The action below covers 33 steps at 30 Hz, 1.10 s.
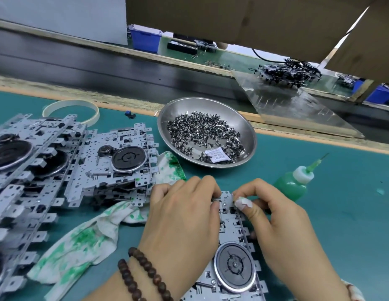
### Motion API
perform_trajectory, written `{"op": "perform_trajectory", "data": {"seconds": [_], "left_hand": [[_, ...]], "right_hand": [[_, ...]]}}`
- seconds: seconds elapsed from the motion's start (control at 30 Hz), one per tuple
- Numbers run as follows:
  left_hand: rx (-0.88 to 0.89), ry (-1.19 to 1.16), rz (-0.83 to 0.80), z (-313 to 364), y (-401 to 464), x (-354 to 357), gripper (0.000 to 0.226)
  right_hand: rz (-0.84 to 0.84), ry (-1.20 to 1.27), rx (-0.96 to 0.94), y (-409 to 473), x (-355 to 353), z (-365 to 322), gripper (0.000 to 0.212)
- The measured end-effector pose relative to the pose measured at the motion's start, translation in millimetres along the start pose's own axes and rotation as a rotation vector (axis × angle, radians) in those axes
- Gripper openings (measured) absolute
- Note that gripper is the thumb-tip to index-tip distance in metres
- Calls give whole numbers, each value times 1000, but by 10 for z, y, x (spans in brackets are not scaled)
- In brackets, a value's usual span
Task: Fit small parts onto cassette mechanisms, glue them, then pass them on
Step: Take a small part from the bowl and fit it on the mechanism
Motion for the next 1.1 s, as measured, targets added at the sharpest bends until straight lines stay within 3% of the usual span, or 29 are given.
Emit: {"op": "perform_trajectory", "data": {"seconds": [0.2, 0.53, 0.8, 1.1], "left_hand": [[-6, 3, -6, -2, -2, -6, 3], [-5, 12, -11, -11, 4, 7, 2], [-3, 5, -5, -14, -2, 12, 3], [-7, -21, 19, -16, -5, 16, 3]], "right_hand": [[45, 152, 97, -3, -35, 13, 21], [-124, 474, 256, 21, -15, 38, 28], [-81, 453, 237, 31, -17, 42, 30], [-138, 203, 167, 8, 5, 21, 24]]}}
Point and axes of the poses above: each hand's wrist, its own y-axis towards the middle knuckle, its own x-axis out of the palm, z = x × y, the point moved 3 cm from there along y, towards the middle knuckle, and after that the axes turned 4 degrees about z, right-handed, at the moved point
